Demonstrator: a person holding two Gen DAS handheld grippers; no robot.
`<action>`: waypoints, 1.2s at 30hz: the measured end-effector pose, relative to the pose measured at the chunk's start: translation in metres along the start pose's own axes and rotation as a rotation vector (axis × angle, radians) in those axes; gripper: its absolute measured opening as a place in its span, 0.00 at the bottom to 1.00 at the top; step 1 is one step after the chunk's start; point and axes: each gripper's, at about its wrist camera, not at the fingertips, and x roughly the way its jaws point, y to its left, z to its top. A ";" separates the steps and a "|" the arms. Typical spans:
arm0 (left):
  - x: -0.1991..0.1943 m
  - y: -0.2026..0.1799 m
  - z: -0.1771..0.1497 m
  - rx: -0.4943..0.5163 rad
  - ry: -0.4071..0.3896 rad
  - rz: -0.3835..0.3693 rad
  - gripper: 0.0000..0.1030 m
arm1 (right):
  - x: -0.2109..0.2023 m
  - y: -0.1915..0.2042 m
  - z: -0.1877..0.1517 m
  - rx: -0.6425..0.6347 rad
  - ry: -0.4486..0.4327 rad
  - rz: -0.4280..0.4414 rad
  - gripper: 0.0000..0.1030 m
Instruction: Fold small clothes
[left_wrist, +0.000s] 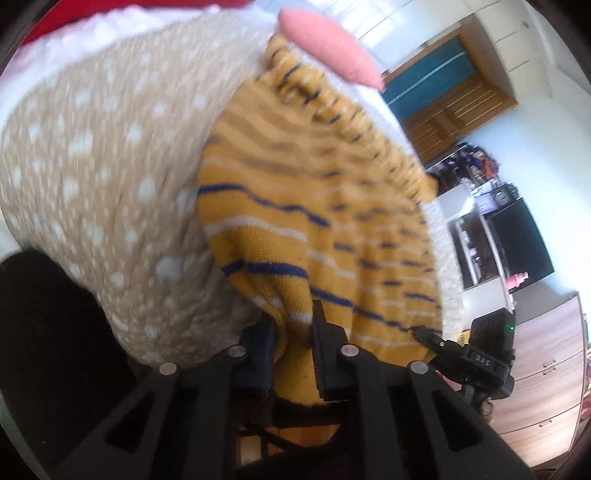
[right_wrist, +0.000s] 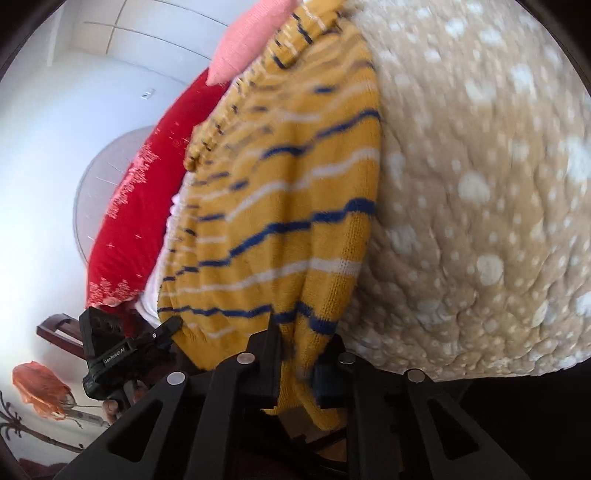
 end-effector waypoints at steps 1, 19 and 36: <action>-0.006 -0.005 0.006 0.007 -0.016 -0.008 0.16 | -0.005 0.007 0.006 -0.015 -0.013 0.011 0.12; 0.091 -0.045 0.245 -0.030 -0.099 -0.027 0.16 | 0.034 0.065 0.232 -0.161 -0.220 -0.124 0.12; 0.114 0.003 0.341 -0.248 -0.147 -0.136 0.79 | 0.068 0.015 0.337 0.007 -0.298 -0.213 0.44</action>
